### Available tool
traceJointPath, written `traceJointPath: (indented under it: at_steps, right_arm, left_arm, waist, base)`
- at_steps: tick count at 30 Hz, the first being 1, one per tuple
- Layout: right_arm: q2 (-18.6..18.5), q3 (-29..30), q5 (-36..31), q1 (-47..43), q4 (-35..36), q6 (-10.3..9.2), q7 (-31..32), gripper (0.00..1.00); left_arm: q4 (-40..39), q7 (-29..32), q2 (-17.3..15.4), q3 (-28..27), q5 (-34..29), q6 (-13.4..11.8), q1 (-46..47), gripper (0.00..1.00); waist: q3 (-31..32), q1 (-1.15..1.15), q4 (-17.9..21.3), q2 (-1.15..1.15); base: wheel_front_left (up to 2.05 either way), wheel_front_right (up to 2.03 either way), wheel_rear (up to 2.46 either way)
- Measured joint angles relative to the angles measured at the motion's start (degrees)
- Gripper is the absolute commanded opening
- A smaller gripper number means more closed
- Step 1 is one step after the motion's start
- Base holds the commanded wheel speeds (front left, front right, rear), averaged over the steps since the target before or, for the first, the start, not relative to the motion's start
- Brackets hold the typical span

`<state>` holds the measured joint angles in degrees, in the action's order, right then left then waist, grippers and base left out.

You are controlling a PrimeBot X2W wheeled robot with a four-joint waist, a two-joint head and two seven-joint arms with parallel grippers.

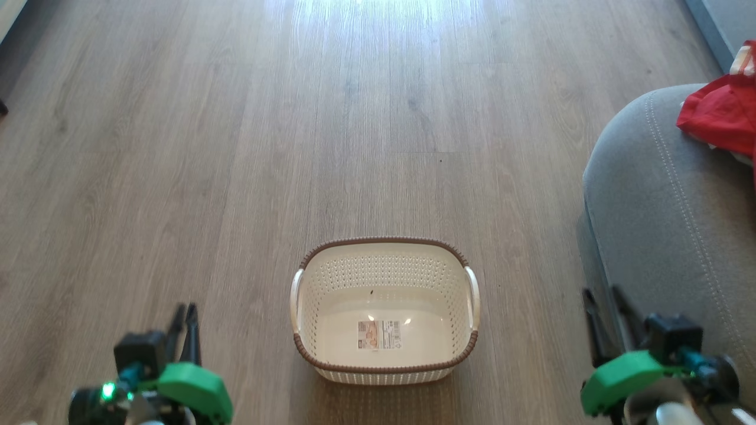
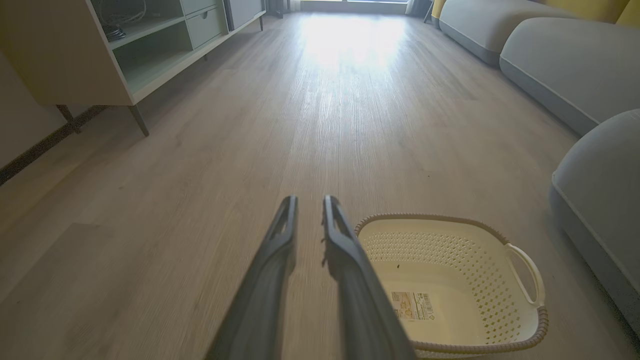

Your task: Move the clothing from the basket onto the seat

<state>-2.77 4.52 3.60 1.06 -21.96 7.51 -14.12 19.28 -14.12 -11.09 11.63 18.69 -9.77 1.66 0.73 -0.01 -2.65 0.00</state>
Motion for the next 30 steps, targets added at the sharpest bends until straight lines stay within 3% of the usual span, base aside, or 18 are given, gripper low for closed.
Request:
traceJointPath:
  at_steps: [4, 30]
  right_arm:
    - [0.3, 0.0, 0.8, -2.6, -3.6, 0.0, 0.6, 0.0]
    - [0.4, 0.4, 18.4, -2.5, -1.7, 0.0, 4.1, 0.0]
  left_arm:
    - [3.1, 0.6, 1.0, 0.4, 0.8, 0.1, -3.2, 0.0]
    - [2.2, 4.5, 2.3, -2.6, 15.3, 3.4, -2.9, 0.0]
  waist:
    - [0.0, 0.0, 0.1, 0.0]
    - [-0.2, 0.0, 0.6, 0.0]
  base:
    - [0.0, 0.0, 0.0]
    - [0.0, 0.0, 0.0]
